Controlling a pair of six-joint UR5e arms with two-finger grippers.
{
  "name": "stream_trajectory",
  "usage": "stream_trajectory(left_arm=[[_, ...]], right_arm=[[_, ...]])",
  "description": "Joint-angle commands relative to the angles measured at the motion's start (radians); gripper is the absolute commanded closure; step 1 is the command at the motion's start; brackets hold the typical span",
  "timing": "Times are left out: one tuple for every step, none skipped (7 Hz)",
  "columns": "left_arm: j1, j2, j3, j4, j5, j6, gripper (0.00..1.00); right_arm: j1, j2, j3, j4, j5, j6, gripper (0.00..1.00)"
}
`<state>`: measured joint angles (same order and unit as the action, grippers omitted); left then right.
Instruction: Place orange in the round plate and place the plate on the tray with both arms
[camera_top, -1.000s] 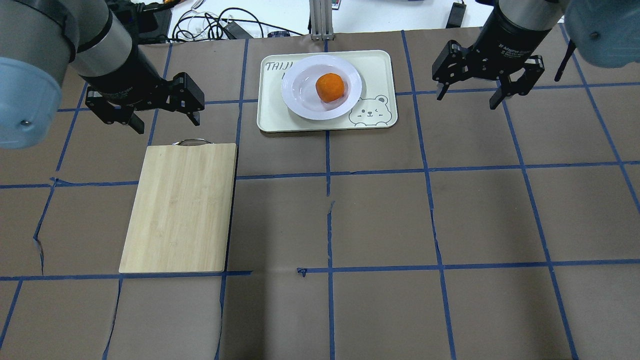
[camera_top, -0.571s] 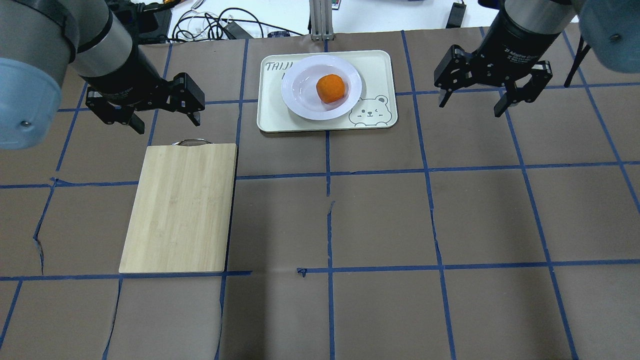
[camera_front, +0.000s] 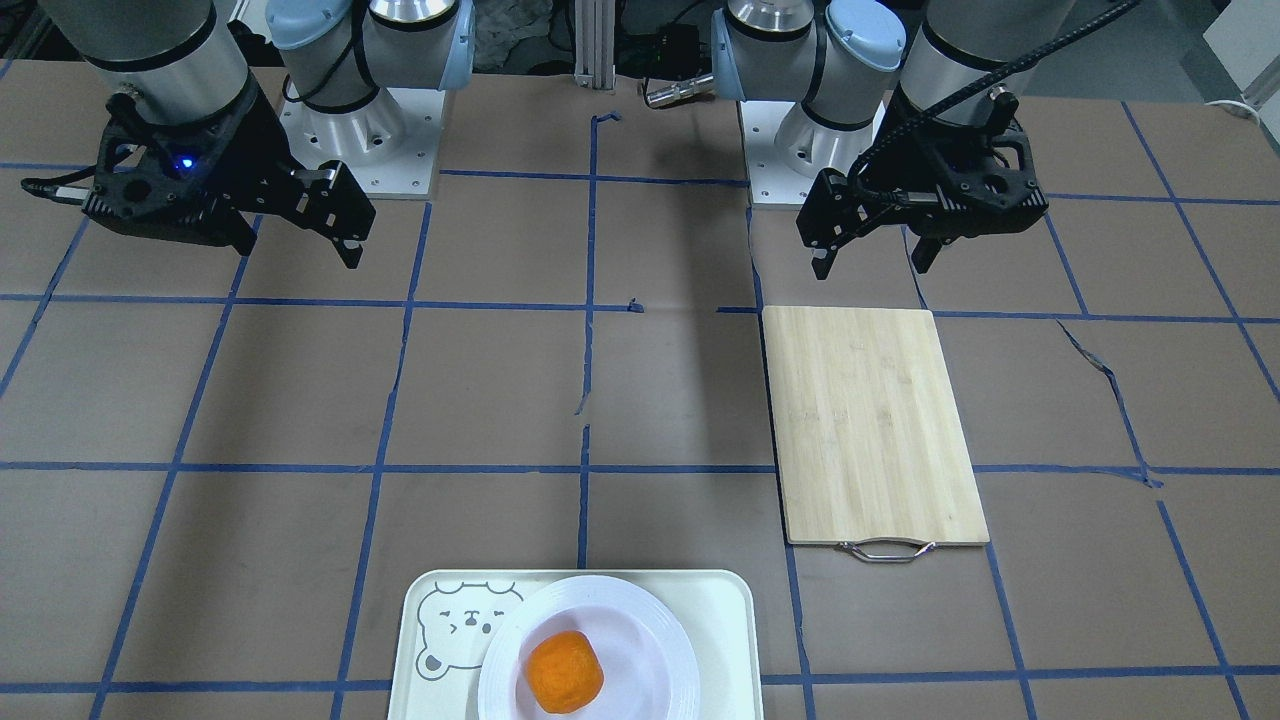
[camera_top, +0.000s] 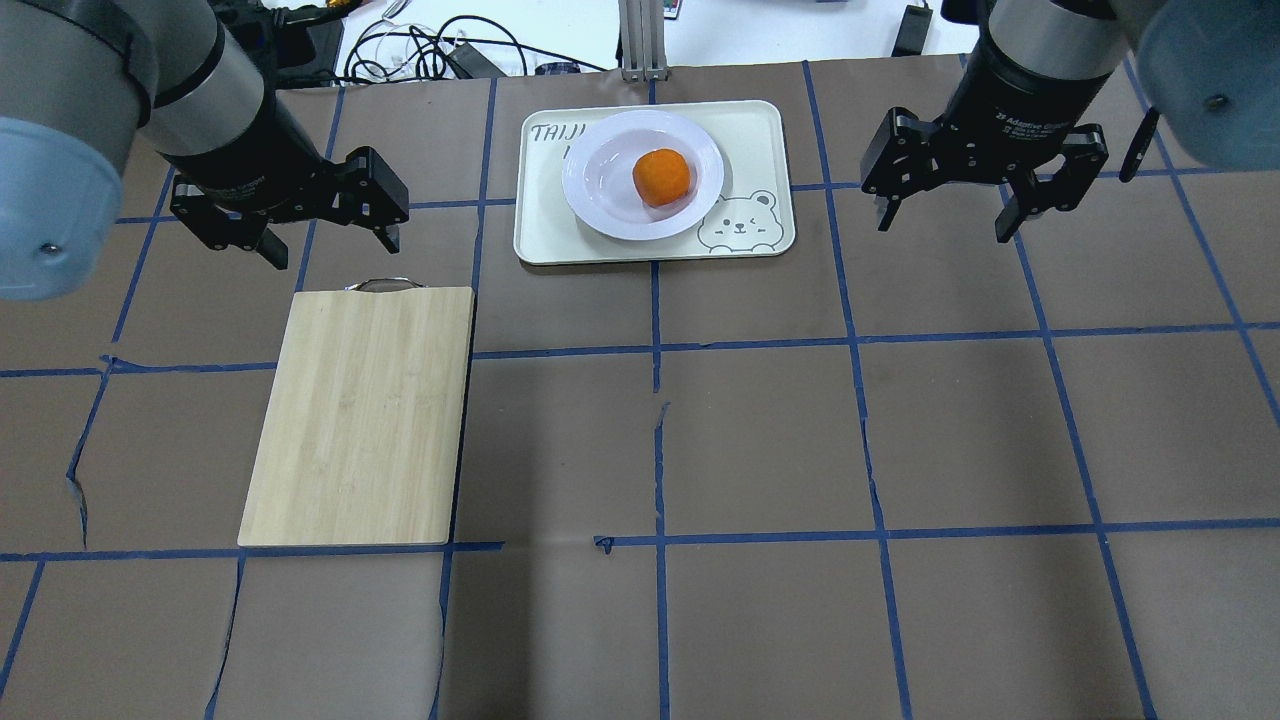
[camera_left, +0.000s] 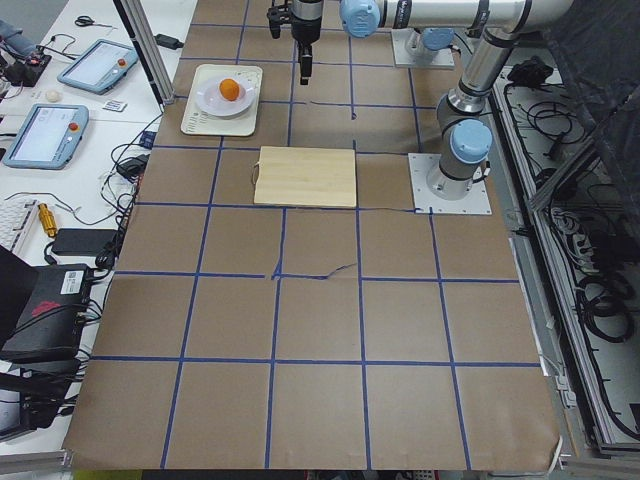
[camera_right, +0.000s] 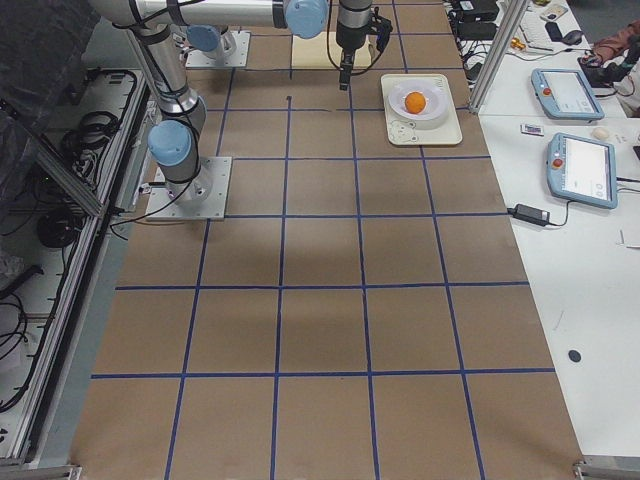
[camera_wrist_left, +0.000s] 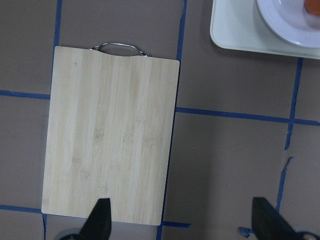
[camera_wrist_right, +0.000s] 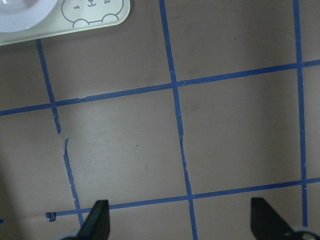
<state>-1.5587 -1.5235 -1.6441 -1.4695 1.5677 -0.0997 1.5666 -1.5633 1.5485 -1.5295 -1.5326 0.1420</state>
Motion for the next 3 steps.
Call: stream_trajectory(left_arm=[[0.0, 0.0, 0.0, 0.0, 0.0, 0.0, 0.0], [0.0, 0.002, -0.003, 0.0, 0.0, 0.0, 0.0], [0.0, 0.002, -0.003, 0.0, 0.002, 0.0, 0.0]], right_arm=[[0.009, -0.001, 0.001, -0.001, -0.003, 0.008, 0.0], [0.009, 0.0, 0.002, 0.0, -0.003, 0.007, 0.0], [0.009, -0.001, 0.002, 0.0, -0.003, 0.007, 0.0]])
